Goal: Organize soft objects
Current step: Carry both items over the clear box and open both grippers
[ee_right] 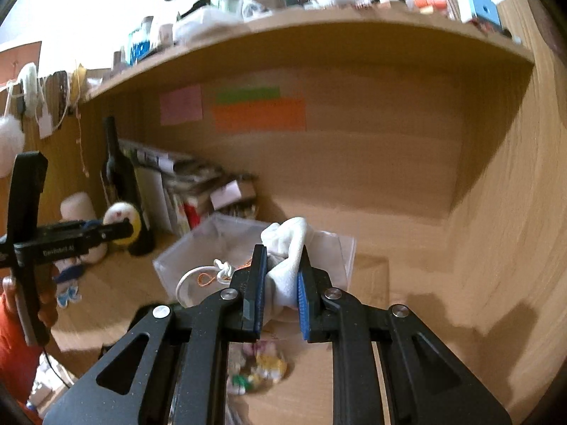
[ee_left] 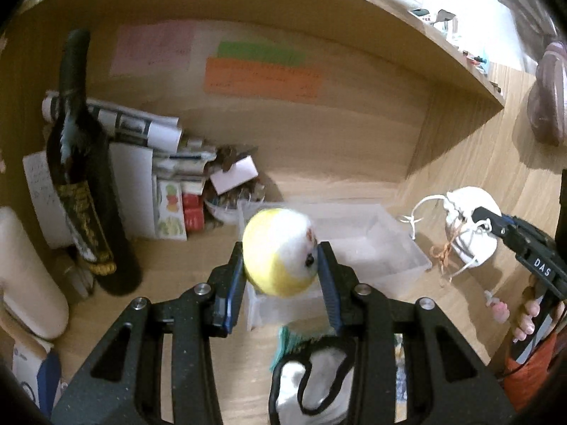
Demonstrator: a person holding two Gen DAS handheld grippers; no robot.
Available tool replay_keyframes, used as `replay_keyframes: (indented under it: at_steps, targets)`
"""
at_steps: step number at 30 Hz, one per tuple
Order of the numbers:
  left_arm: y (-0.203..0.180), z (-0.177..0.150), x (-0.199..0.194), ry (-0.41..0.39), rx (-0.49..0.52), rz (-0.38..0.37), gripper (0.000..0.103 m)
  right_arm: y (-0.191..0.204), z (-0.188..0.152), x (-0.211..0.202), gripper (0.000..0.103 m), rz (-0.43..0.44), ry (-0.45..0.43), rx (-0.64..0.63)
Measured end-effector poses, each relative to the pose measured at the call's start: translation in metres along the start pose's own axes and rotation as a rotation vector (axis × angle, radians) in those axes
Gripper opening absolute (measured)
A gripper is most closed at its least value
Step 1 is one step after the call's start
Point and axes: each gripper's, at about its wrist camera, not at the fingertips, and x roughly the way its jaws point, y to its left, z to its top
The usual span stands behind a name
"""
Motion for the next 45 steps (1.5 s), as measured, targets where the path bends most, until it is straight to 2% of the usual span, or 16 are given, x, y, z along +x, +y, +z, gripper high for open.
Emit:
replay_keyframes:
  at_steps: [6,12,19,22,33,37,39,41,45]
  targets:
    - [-0.007,0.013,0.025,0.02,0.031,0.035,0.039,0.002,0.018,0.017,0.014,-0.009,-0.033,-0.006]
    - [-0.007,0.019,0.057,0.09,0.022,0.018,0.039,0.004,0.022,0.046,0.014,-0.01,0.005,-0.004]
    - [-0.011,0.014,0.104,0.226,0.045,-0.006,0.039,0.0,0.016,0.085,0.014,-0.014,0.104,-0.021]
    - [-0.018,0.009,0.12,0.264,0.088,0.012,0.039,-0.004,0.01,0.1,0.014,-0.022,0.146,-0.015]
    - [-0.029,-0.002,0.147,0.351,0.137,0.008,0.039,-0.012,-0.015,0.144,0.015,-0.022,0.336,0.0]
    - [-0.03,-0.002,0.149,0.37,0.137,0.005,0.043,-0.012,-0.02,0.146,0.019,-0.031,0.366,-0.002]
    - [-0.03,-0.002,0.148,0.37,0.135,0.005,0.052,-0.012,-0.021,0.145,0.023,-0.028,0.374,-0.009]
    - [-0.03,-0.001,0.147,0.359,0.131,0.005,0.059,-0.01,-0.021,0.144,0.029,-0.031,0.375,-0.017]
    - [-0.031,0.004,0.138,0.326,0.129,0.001,0.061,-0.008,-0.016,0.132,0.048,-0.044,0.338,-0.034]
